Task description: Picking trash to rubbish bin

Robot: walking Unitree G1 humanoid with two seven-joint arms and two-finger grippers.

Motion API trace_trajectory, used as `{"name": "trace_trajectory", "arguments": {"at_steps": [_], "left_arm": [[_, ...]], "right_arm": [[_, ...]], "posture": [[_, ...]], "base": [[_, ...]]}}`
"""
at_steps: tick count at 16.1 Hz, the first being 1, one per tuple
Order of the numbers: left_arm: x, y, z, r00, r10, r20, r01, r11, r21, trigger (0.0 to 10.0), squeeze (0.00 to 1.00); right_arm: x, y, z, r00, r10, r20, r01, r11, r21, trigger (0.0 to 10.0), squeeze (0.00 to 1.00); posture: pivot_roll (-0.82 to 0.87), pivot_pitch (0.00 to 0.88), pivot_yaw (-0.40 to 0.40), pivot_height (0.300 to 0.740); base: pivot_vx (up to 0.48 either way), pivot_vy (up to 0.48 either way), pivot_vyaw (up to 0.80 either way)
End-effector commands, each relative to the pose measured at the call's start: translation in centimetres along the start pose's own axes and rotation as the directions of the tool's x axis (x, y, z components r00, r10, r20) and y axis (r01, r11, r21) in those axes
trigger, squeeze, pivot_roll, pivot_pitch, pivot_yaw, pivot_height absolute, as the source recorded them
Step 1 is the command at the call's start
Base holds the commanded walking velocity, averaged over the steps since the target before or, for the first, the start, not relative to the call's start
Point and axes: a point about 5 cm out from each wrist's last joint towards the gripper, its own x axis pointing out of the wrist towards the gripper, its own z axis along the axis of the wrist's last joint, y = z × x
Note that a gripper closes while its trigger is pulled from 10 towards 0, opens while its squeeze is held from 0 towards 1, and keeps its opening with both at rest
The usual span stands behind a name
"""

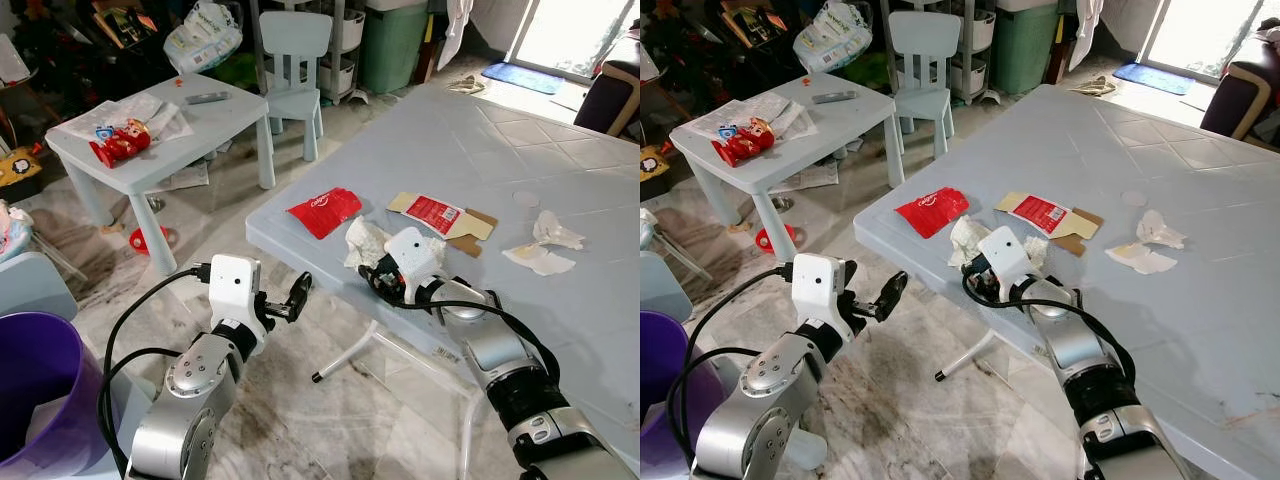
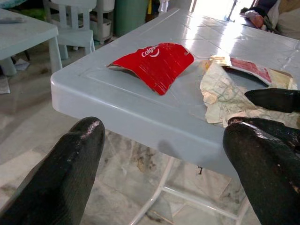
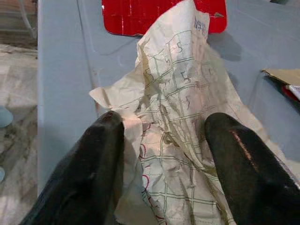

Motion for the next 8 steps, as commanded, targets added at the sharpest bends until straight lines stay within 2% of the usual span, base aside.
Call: {"name": "trace_trajectory", "arguments": {"at_steps": [1,8], "left_arm": [[0.16,-0.39,0.47,1.0,-0.022,0.011,0.022,1.0,0.011,10.0,0.0],[0.29,-0.46,0.55,1.0,-0.026,0.014,0.025,1.0,0.014,10.0,0.0]], "right_arm": [[-0.37,0.24,-1.67,0.998,0.013,-0.068,-0.012,1.0,0.024,0.0,0.0],[-0.47,0.45,-1.74,0.997,0.028,-0.066,-0.026,0.999,0.033,0.0,0.0]], "posture": [[0.11,0.078,-0.052,0.74],[0.11,0.077,-0.051,0.74]], "base": [[0.0,0.0,0.0],[0.0,0.0,0.0]]}}
